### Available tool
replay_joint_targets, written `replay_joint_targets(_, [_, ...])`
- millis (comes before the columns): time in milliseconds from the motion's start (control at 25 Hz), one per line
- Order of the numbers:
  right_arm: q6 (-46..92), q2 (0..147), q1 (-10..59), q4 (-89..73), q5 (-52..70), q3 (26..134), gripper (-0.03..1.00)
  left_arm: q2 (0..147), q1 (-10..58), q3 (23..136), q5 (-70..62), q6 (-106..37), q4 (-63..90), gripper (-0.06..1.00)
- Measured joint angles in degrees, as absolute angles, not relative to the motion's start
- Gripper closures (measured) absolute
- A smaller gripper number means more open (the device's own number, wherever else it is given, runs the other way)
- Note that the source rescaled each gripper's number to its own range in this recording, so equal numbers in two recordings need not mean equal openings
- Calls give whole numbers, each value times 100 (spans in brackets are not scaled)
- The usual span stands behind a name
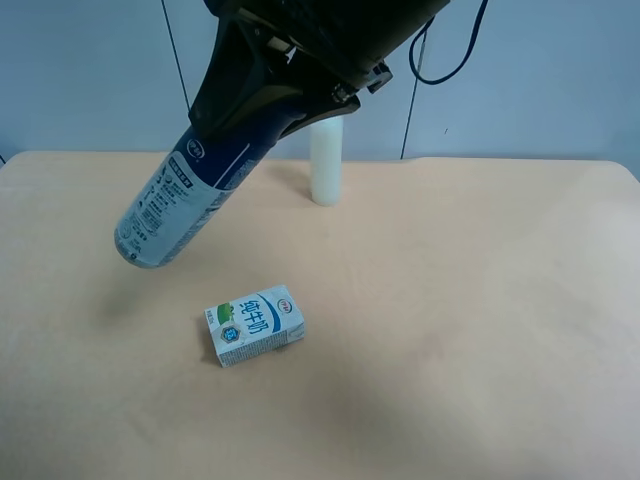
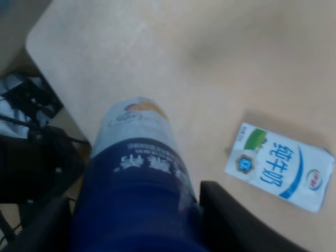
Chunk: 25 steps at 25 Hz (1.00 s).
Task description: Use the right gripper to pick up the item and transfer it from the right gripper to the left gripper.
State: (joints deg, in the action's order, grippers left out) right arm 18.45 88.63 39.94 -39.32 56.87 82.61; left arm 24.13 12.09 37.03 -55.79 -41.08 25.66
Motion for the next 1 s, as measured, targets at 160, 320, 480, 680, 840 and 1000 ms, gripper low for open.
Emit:
replay_joint_targets(160, [1947, 8880, 4019, -4153, 5687, 8261, 97, 2763, 1602, 3788, -5401, -4134, 2577, -6])
replay_joint_targets(320, [2026, 8955, 4023, -4284, 5687, 8261, 97, 3182, 2008, 3901, -5171, -4218, 2577, -6])
replay_joint_targets(480, [2025, 8973, 4023, -4301, 5683, 8261, 97, 3701, 2307, 4121, -4867, -4294, 2547, -6])
replay_joint_targets(680, [2025, 8973, 4023, -4301, 5683, 8261, 97, 4494, 2710, 4404, -4595, -4365, 2389, -6])
replay_joint_targets(840, [2025, 8973, 4023, -4301, 5669, 8261, 97, 5107, 2999, 4523, -4509, -4365, 2236, -6])
replay_joint_targets(1000, [2025, 8973, 4023, -4306, 5659, 8261, 97, 5507, 3049, 4639, -4277, -4365, 2201, -6])
